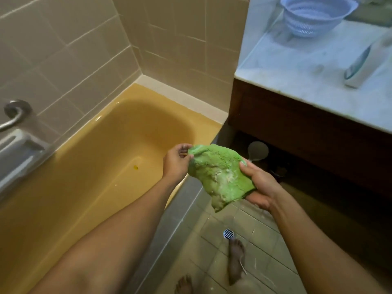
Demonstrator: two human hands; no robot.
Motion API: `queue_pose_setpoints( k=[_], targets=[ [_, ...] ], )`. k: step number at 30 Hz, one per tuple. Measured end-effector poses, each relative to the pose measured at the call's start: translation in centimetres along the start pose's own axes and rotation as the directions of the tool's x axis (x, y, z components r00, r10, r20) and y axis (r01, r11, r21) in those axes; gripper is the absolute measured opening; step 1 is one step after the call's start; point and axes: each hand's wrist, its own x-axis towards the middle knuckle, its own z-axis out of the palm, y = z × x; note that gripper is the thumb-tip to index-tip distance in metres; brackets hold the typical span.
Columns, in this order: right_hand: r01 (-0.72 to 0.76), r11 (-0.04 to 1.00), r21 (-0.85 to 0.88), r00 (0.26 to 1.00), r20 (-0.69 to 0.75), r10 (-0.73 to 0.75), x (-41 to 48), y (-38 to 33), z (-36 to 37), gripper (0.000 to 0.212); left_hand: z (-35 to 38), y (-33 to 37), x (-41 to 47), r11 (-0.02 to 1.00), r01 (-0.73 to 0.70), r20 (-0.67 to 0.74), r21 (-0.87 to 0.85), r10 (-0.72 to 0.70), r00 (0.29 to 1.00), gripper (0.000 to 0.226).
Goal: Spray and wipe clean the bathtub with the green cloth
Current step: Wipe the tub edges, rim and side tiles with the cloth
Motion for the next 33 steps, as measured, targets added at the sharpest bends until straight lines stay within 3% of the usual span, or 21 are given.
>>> queue_pose_setpoints(
  k=[7, 12, 16, 18, 21, 28, 33],
  targets=[
    [0.004, 0.994, 0.109, 0.999, -0.048, 0.002, 13.4, -3.7, -6.2, 0.038, 9.9, -3.1, 9.5, 0.977, -0.087, 0.163, 0.193, 0.056, 0.985, 0.032],
    [-0.008, 0.99, 0.138, 0.998, -0.067, 0.017, 20.4, -4.1, -8.2, 0.036, 11.0, -7.9, 12.7, 0.811, -0.331, 0.356, 0.482, 0.164, 0.92, 0.041],
    [-0.02, 0.982, 0.189, 1.0, -0.018, 0.024, 25.3, -3.2, -9.4, 0.037, 10.9, -13.1, 15.0, 0.644, -0.459, 0.496, 0.613, 0.139, 0.857, 0.054],
    [-0.022, 0.979, 0.2, 1.0, 0.008, 0.02, 26.8, -2.4, -9.1, 0.037, 10.3, -15.2, 15.4, 0.579, -0.521, 0.557, 0.628, 0.133, 0.82, 0.059],
    [0.013, 0.976, 0.217, 1.0, 0.017, -0.017, 29.0, -0.9, -7.6, 0.038, 9.5, -17.9, 15.7, 0.559, -0.589, 0.614, 0.584, 0.17, 0.771, 0.062],
    [0.185, 0.942, 0.281, 0.983, -0.051, -0.178, 34.1, 3.9, -5.3, 0.037, 10.2, -21.1, 15.4, 0.602, -0.602, 0.514, 0.524, 0.341, 0.787, 0.061],
    [0.265, 0.903, 0.339, 0.964, -0.06, -0.26, 37.7, 9.2, -5.4, 0.047, 10.3, -21.7, 15.9, 0.578, -0.652, 0.486, 0.491, 0.44, 0.755, 0.06]
  ],
)
